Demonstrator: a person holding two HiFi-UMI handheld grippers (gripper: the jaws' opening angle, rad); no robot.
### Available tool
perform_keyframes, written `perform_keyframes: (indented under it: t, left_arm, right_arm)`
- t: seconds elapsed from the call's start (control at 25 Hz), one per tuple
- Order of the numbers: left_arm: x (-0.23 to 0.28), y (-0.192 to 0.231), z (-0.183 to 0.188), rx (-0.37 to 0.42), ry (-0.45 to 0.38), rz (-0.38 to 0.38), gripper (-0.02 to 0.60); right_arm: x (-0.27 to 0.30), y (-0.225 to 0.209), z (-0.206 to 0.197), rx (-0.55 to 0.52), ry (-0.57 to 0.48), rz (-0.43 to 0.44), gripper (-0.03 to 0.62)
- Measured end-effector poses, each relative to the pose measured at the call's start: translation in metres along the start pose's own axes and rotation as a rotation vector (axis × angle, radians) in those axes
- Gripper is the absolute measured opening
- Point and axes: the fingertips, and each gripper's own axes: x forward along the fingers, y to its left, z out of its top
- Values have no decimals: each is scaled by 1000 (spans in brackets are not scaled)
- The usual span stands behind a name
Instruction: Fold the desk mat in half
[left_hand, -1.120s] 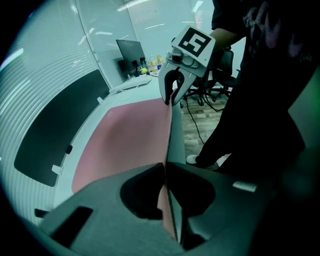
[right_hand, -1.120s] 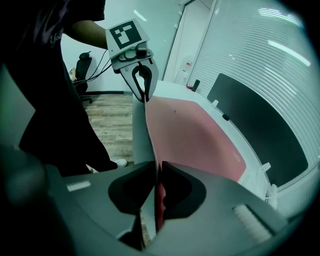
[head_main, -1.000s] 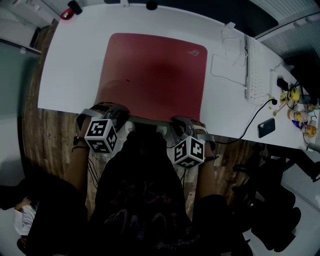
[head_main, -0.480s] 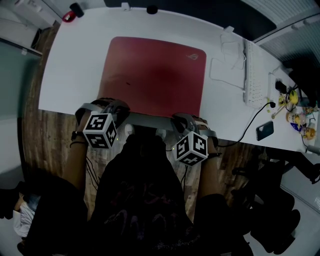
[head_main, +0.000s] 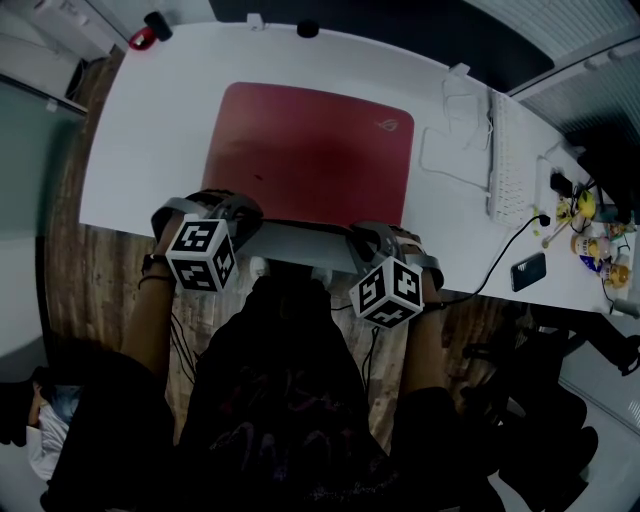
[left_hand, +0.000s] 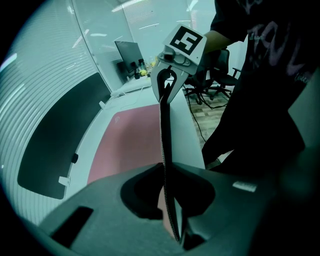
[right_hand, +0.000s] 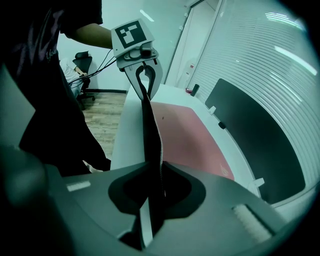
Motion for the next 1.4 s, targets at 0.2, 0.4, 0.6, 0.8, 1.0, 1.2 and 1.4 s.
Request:
perform_keyframes:
  t: [0.2,0.4,0.6,0.8,1.0,1.2,1.4]
  left_arm:
    - [-1,14,1,11,6,4,23]
    - [-1,31,3,19,13,25,26]
    - [-1,45,3,24,18,34,26]
    - [1,62,2,28,18,41,28]
    - [3,76,1,42,26,34,29]
    - [10,93,0,52,36,35,31]
    - [16,110,-2,53,34,32,33]
  right_arm:
    - [1,-12,2,-14,-2,-4,49]
    - [0,-25,4,-28,-13,-7,57]
    - [3,-40,6,-45,-15,-4,58]
    - [7,-56,8,-73,-10,1,60]
    - [12,-67,10,-85,-7,7,60]
    - [19,-81,8,-99,4,15,60]
    - [27,-97,8,-93,10,19,63]
